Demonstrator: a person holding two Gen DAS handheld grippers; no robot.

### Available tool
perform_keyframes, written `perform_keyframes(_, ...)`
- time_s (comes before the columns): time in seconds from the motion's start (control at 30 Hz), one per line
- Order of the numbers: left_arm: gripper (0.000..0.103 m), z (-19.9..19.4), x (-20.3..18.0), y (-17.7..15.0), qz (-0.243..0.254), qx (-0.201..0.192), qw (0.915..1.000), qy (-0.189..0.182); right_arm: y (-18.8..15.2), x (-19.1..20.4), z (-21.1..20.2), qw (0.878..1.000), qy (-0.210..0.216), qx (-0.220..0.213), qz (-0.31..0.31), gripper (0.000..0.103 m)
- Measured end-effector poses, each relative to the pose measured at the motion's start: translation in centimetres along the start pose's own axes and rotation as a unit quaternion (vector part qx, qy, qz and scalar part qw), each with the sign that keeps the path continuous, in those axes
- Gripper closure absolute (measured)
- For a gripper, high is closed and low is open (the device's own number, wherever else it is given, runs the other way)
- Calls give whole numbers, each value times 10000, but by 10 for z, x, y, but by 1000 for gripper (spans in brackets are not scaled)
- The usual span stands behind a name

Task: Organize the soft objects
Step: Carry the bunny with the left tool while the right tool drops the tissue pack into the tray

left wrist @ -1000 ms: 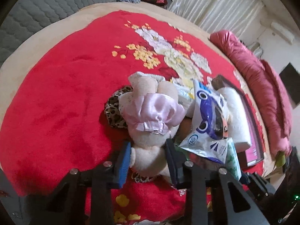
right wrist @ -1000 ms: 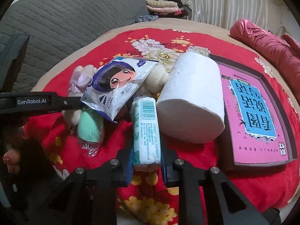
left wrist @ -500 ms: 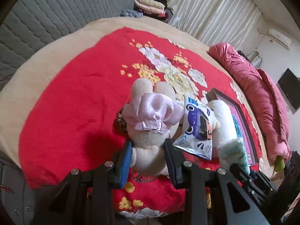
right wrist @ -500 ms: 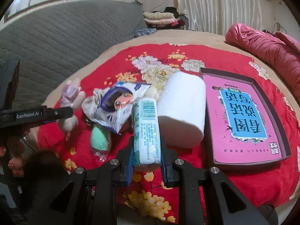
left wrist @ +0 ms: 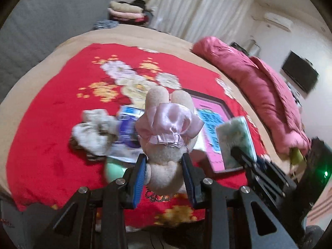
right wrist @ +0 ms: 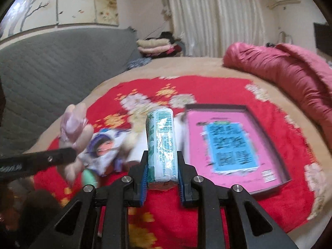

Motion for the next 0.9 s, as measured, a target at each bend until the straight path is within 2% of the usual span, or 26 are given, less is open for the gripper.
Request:
perform_keyframes(0.13,69,12,-33,2,263,145,9994,-180,0,-36,-11,9985,-458,-166,231,79)
perform_keyframes(0.3,69,27,-68,6,591,223,9978,-218,1,-74,-18,9926,-1114,-258,406,79)
perform_keyframes(0.47,69,54,-110,16,940,385,9940,-396,2,-120,-14,9876,-1367,-125,763,79)
perform_keyframes(0.6,69,85,-136,23,1061,681,9906,-528,-1,-144,-4,9898,-1162,60,825,79)
perform_keyframes(0.7,69,109,-148,28,1049,916,9887,-558,-2,-163,13,9901,-762,333,1128,79)
perform_keyframes(0.9,69,158,-158,27,1037,1455,9836,-225,-7,-181,49,9845,-598,1020,1295,79)
Point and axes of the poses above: each gripper's, at about its wrist camera, not at the fingertips, and z roughly the way its jaws point, x to its left, y to its top, the point moved 3 cm from there along z, roughly the way its jaws point, and after that the axes turned 12 degrees about x, right-handed, at the moved point
